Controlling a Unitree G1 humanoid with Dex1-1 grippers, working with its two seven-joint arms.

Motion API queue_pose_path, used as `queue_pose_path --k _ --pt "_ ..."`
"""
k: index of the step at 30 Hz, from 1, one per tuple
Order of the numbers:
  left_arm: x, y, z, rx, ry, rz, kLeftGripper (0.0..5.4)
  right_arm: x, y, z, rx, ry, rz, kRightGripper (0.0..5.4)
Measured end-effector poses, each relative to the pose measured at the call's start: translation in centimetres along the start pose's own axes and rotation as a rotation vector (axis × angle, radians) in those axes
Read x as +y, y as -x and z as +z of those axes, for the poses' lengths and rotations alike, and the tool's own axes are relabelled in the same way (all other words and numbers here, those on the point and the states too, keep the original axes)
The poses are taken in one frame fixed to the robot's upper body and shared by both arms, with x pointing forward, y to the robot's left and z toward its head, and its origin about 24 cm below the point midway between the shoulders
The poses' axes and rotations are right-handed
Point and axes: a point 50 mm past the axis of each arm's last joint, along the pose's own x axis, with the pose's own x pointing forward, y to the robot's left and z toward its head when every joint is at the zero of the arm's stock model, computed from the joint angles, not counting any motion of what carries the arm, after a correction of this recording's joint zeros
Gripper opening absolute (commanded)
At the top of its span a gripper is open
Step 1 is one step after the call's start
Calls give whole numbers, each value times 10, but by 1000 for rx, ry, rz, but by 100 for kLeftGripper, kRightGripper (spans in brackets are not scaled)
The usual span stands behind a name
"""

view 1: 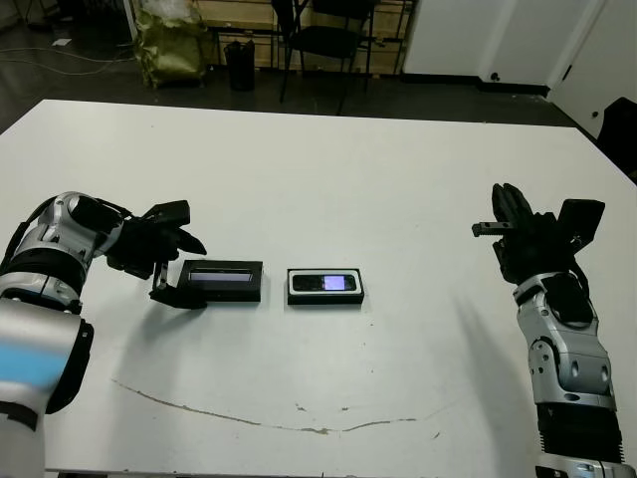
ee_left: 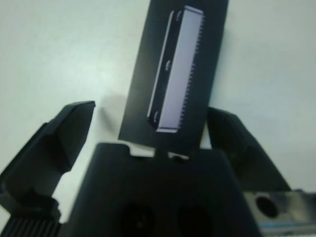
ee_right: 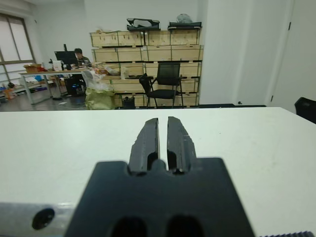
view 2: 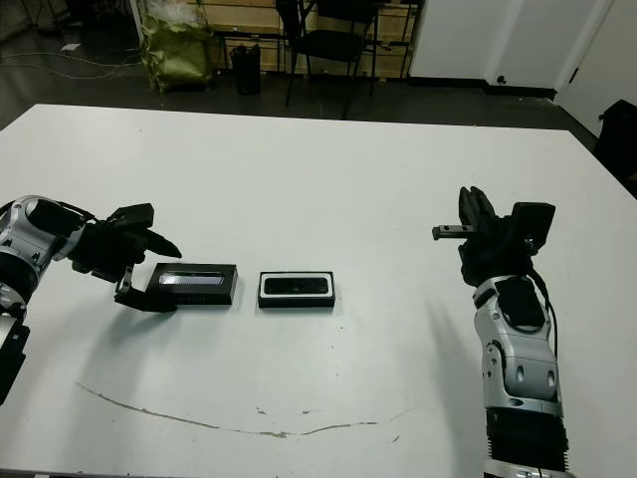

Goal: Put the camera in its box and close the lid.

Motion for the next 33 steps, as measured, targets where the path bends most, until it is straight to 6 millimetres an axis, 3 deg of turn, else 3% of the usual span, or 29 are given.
queue_pose_path --k 9,12,24,27,33 --pt "0 1 -3 2 140 -20 281 -6 1 -14 56 -13 -20 0" --pt "-1 3 0 8 130 -62 240 -6 1 -14 54 -10 -21 0" --pt "-2 6 6 16 106 -144 238 2 1 2 12 4 1 0" --pt "2 12 12 -139 133 -90 238 4 1 3 16 18 -4 0" --pt "19 35 28 -511 180 219 238 4 2 1 31 7 -14 0"
